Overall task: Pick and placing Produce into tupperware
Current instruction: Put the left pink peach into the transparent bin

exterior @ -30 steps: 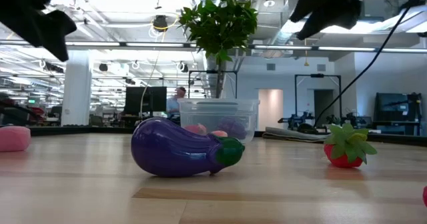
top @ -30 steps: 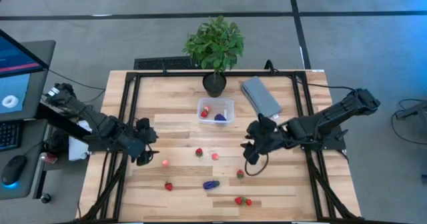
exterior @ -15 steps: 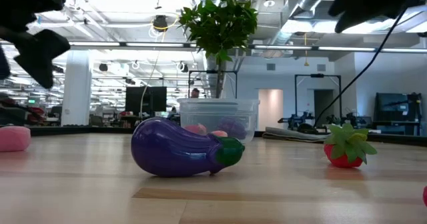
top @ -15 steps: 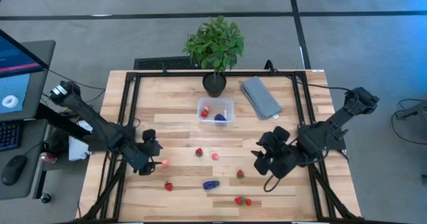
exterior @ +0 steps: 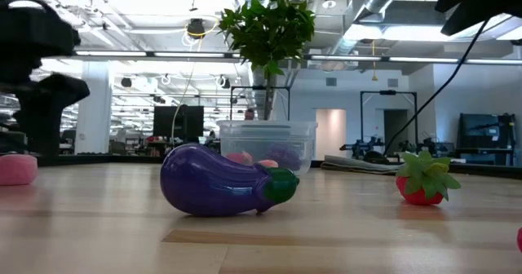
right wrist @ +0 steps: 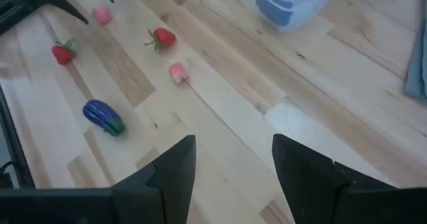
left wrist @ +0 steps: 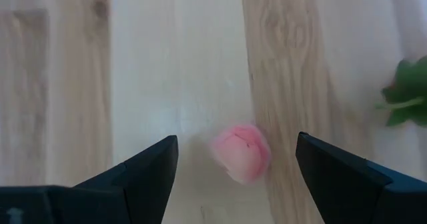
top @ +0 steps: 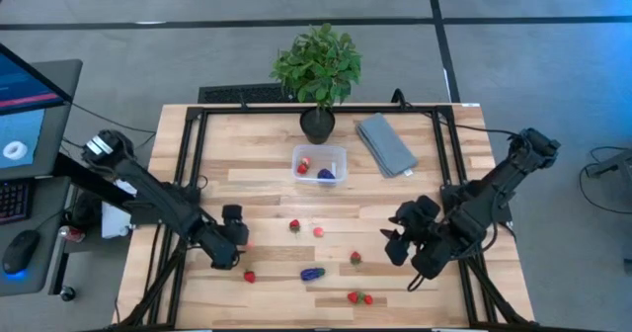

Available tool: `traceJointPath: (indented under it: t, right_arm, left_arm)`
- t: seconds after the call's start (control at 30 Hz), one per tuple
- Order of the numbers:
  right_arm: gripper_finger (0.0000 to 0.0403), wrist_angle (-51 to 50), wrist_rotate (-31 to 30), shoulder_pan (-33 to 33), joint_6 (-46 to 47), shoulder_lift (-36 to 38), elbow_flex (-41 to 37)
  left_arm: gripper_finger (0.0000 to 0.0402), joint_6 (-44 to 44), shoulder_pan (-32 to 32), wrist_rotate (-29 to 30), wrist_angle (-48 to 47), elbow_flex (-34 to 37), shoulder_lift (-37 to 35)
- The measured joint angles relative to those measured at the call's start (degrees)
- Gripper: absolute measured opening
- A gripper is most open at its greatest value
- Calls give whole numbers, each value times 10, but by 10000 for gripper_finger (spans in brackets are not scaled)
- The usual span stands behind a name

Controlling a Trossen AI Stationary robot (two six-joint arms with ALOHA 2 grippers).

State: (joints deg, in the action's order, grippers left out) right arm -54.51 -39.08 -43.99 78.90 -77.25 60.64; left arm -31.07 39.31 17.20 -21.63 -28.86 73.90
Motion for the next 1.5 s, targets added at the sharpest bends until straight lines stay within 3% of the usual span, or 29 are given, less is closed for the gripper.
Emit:
traceJointPath:
  t: [0.27,0.5,0.97,1.5]
  right_arm:
    - [220,-5,0,-3,8,0,0]
    - [220,-9,0,-3,8,0,0]
    - [220,-9,0,-3,7,0,0]
    - [221,-9,0,-3,7,0,0]
  left_arm:
    - [283,-13,-1,-20,29,-1,50]
    - [248,-27,0,-25,32,-1,51]
    - [220,-42,0,-20,30,-1,51]
    - [159,-55,0,-8,28,-1,52]
